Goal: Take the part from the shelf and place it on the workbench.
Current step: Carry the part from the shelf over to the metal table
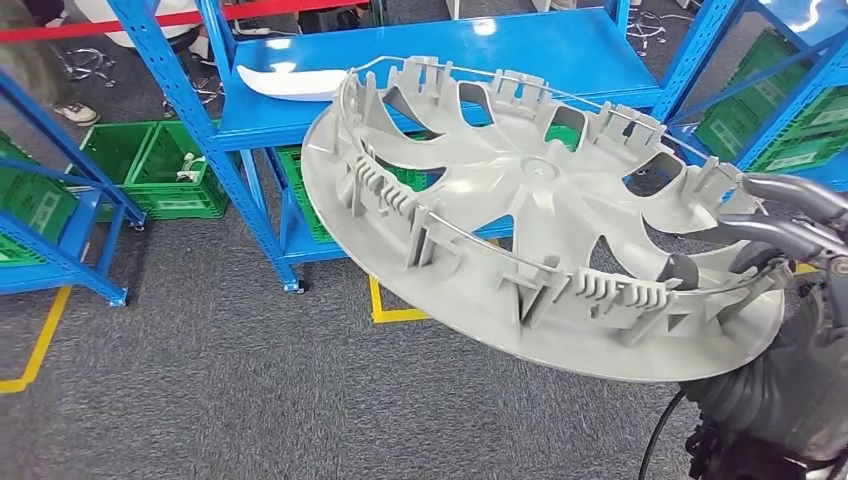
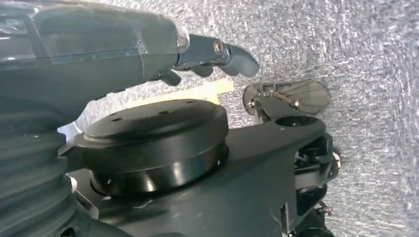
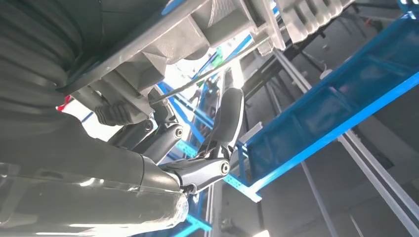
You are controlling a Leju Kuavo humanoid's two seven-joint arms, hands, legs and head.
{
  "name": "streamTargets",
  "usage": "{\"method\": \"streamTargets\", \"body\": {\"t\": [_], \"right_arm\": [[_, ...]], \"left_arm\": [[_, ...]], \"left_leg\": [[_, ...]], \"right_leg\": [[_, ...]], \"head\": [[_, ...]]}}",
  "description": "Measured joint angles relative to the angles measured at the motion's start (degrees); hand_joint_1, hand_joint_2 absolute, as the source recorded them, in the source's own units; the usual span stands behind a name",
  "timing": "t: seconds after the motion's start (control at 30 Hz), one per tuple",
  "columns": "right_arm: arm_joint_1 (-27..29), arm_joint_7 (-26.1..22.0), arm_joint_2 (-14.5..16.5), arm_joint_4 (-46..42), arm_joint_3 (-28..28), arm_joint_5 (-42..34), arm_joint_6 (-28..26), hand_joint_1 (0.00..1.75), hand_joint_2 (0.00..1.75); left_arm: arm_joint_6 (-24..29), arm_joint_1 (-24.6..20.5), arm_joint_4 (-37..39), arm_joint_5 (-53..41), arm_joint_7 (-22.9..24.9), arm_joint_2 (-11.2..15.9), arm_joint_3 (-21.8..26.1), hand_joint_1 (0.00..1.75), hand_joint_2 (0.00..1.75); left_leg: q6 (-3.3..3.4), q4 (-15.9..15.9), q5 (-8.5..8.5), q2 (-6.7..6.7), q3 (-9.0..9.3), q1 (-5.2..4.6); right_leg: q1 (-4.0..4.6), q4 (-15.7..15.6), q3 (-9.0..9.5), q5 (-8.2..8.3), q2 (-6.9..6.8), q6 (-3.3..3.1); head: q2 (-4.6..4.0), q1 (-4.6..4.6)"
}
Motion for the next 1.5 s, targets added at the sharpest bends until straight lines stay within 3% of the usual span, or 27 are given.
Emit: {"method": "streamTargets", "body": {"t": [0.07,0.13,0.17,0.2,0.23,0.3,0.37,0.43,0.5,0.57,0.63,0.67,0.7,0.73,0.8,0.87,0.93,0.97,1.03,1.1,1.17,1.2,1.23,1.3,1.37,1.43,1.5], "right_arm": [[-0.10,-0.01,0.03,-0.02,0.01,0.01,0.05,1.75,1.75],[-0.17,-0.01,0.06,0.01,0.04,0.02,0.13,1.75,1.75],[-0.18,-0.01,0.07,0.03,0.08,0.02,0.18,1.75,1.75],[-0.19,-0.01,0.07,0.04,0.13,0.01,0.23,1.75,1.75],[-0.22,-0.01,0.07,0.04,0.18,0.01,0.27,1.75,1.75],[-0.30,-0.01,0.08,0.03,0.24,0.02,0.30,1.75,1.75],[-0.42,0.00,0.12,0.03,0.28,0.04,0.29,1.75,1.75],[-0.55,0.00,0.14,0.03,0.40,0.04,0.31,1.75,1.75],[-0.64,0.00,0.12,0.03,0.52,0.02,0.33,1.75,1.75],[-0.67,-0.01,0.09,0.02,0.58,0.02,0.33,1.75,1.75],[-0.66,0.00,0.08,0.04,0.68,0.03,0.33,1.75,1.75],[-0.66,0.00,0.08,0.09,0.76,0.03,0.34,1.75,1.75],[-0.66,0.00,0.08,0.16,0.88,0.03,0.38,1.75,1.75],[-0.67,0.00,0.08,0.24,1.00,0.03,0.42,1.75,1.75],[-0.77,0.00,0.09,0.36,1.22,0.07,0.48,1.75,1.75],[-0.90,0.00,0.10,0.40,1.35,0.13,0.53,1.75,1.75],[-0.97,0.01,0.11,0.46,1.38,0.16,0.61,1.75,1.75],[-1.00,0.02,0.12,0.49,1.38,0.17,0.64,1.75,1.75],[-1.03,0.02,0.16,0.46,1.37,0.26,0.67,1.75,1.75],[-1.01,0.02,0.21,0.45,1.37,0.38,0.67,1.75,1.75],[-0.99,0.02,0.24,0.48,1.39,0.45,0.67,1.75,1.75],[-0.97,0.02,0.25,0.48,1.40,0.48,0.67,1.75,1.75],[-0.96,0.02,0.26,0.48,1.42,0.51,0.67,1.75,1.75],[-0.96,0.02,0.27,0.48,1.42,0.57,0.66,1.75,1.75],[-1.03,0.02,0.28,0.48,1.42,0.61,0.65,1.75,1.75],[-1.08,0.02,0.28,0.48,1.41,0.62,0.65,1.75,1.75],[-1.08,0.02,0.27,0.48,1.40,0.62,0.65,1.75,1.75]], "left_arm": [[-0.02,-0.05,0.00,0.08,0.02,-0.01,0.00,0.00,1.75],[-0.04,0.01,0.00,0.16,0.07,-0.02,0.00,0.00,1.75],[-0.06,0.08,0.00,0.17,0.09,-0.02,0.00,0.00,1.75],[-0.06,0.13,0.00,0.17,0.10,-0.02,-0.01,0.00,1.75],[-0.07,0.16,0.00,0.18,0.10,-0.01,-0.01,0.00,1.75],[-0.07,0.13,0.00,0.18,0.10,0.00,-0.01,0.00,1.75],[-0.07,0.04,0.00,0.19,0.09,0.00,0.00,0.00,1.75],[-0.07,0.02,0.00,0.24,0.09,-0.01,0.00,0.00,1.75],[-0.06,0.04,0.00,0.28,0.09,-0.02,0.00,0.00,1.75],[-0.06,-0.04,0.00,0.30,0.07,-0.15,0.01,0.00,1.75],[-0.07,-0.04,0.00,0.30,0.07,-0.29,0.00,0.00,1.75],[-0.07,0.02,0.00,0.30,0.08,-0.31,0.00,0.00,1.75],[-0.07,0.06,0.00,0.30,0.08,-0.32,0.00,0.00,1.75],[-0.06,0.08,0.00,0.30,0.08,-0.33,0.00,0.00,1.75],[-0.05,0.06,0.00,0.29,0.05,-0.35,0.01,0.00,1.75],[-0.05,0.04,0.00,0.29,0.02,-0.37,0.01,0.00,1.75],[-0.05,0.13,0.01,0.29,0.01,-0.35,0.01,0.00,1.75],[-0.05,0.20,0.01,0.29,0.01,-0.33,0.00,0.00,1.75],[-0.05,0.18,0.01,0.29,0.00,-0.30,-0.01,0.00,1.75],[-0.05,0.07,0.00,0.29,0.00,-0.28,-0.02,0.00,1.75],[-0.05,0.08,0.00,0.30,0.01,-0.27,-0.02,0.00,1.75],[-0.05,0.10,0.00,0.30,0.03,-0.26,-0.02,0.00,1.75],[-0.05,0.11,0.01,0.30,0.05,-0.25,-0.02,0.00,1.75],[-0.03,0.08,0.01,0.29,0.09,-0.23,-0.01,0.00,1.75],[-0.01,0.00,0.01,0.29,0.09,-0.23,-0.01,0.00,1.75],[-0.01,0.01,0.01,0.30,0.09,-0.25,-0.02,0.00,1.75],[0.01,0.06,0.01,0.30,0.10,-0.26,-0.01,0.00,1.75]], "left_leg": [[-0.37,6.74,-3.03,2.73,-3.49,-0.04],[-0.39,13.83,-5.06,3.04,-7.68,0.03],[-0.25,14.95,-4.57,3.04,-8.67,0.01],[0.01,13.78,-2.97,3.09,-8.47,-0.03],[0.43,10.55,-0.57,3.51,-7.16,-0.16],[1.57,3.36,2.92,5.98,-3.84,-0.88],[2.31,0.01,3.32,7.59,-2.37,-1.57],[2.57,-0.66,3.15,6.47,-2.28,-1.53],[2.91,-1.11,3.43,4.99,-2.07,-1.14],[3.20,-1.31,3.59,3.53,-1.86,-0.91],[3.35,-1.29,3.58,2.06,-1.76,-0.97],[3.37,-1.27,3.57,1.31,-1.68,-1.00],[3.36,-1.25,3.56,0.57,-1.57,-1.02],[3.32,-1.23,3.53,-0.13,-1.42,-1.02],[3.10,-1.11,3.43,-1.36,-1.38,-1.08],[2.64,-0.90,3.48,-2.22,-1.83,-1.10],[2.09,-0.86,3.65,-2.92,-2.21,-1.08],[1.81,-0.71,3.44,-2.36,-2.32,-1.16],[1.16,2.05,1.52,0.38,-3.70,-1.23],[0.51,8.75,-1.77,2.78,-7.14,-0.73],[0.03,14.40,-3.27,2.92,-10.23,-0.16],[-0.13,14.51,-2.52,2.98,-10.43,-0.01],[-0.20,12.33,-0.78,3.28,-9.39,0.10],[-0.08,4.74,2.71,5.43,-5.44,-0.13],[0.50,0.36,3.70,7.22,-3.23,-0.58],[1.25,-0.06,3.54,6.56,-3.23,-0.82],[1.93,-0.32,3.70,5.23,-3.11,-0.66]], "right_leg": [[0.31,-0.05,0.39,-0.30,-1.52,-0.65],[0.73,-0.03,0.62,-0.58,-2.92,-1.07],[0.94,-0.02,0.80,-0.74,-3.55,-1.22],[1.15,-0.02,1.06,-0.93,-4.10,-1.30],[1.37,-0.02,1.42,-1.14,-4.58,-1.33],[1.75,-0.01,2.04,-1.61,-5.40,-1.13],[2.06,0.01,2.22,-1.91,-6.30,-0.73],[2.16,-0.10,2.35,-2.15,-7.35,-0.20],[1.91,1.30,2.01,-3.48,-5.84,0.40],[1.62,7.23,-0.61,-6.70,-2.85,0.77],[1.56,14.56,-4.35,-9.37,-1.77,0.93],[1.56,16.16,-5.38,-9.23,-1.67,0.95],[1.55,15.58,-5.43,-7.88,-1.58,0.91],[1.52,12.94,-4.55,-5.61,-1.37,0.82],[1.33,5.47,-1.77,-1.39,0.27,0.54],[1.25,1.28,-0.16,-0.35,1.60,0.09],[1.28,0.61,0.12,-0.65,1.12,-0.47],[1.21,0.43,0.21,-0.55,0.65,-0.78],[1.03,0.05,0.47,-0.39,-0.45,-1.45],[1.11,0.00,0.58,-0.45,-1.59,-1.83],[1.13,0.05,0.65,-0.60,-2.82,-1.86],[1.11,0.11,0.72,-0.73,-3.42,-1.76],[1.09,0.18,0.87,-0.91,-4.01,-1.60],[1.19,0.33,1.32,-1.38,-4.99,-1.09],[1.45,0.40,1.65,-1.77,-5.83,-0.48],[1.52,0.18,1.98,-1.95,-6.85,0.12],[1.26,0.73,2.08,-2.88,-6.40,0.71]], "head": [[-0.01,-0.75],[-0.01,-1.05],[-0.01,-1.09],[-0.01,-1.11],[-0.01,-1.13],[0.00,-1.10],[0.00,-1.07],[0.00,-1.05],[0.00,-0.77],[-0.01,-0.12],[0.00,0.46],[0.00,0.65],[0.00,0.80],[-0.01,0.94],[-0.01,1.20],[-0.01,1.21],[-0.01,1.06],[-0.01,0.99],[-0.01,0.39],[-0.01,-0.34],[-0.01,-0.73],[0.00,-0.86],[0.00,-0.98],[0.00,-1.11],[-0.01,-1.07],[-0.01,-0.88],[-0.01,-0.69]]}}
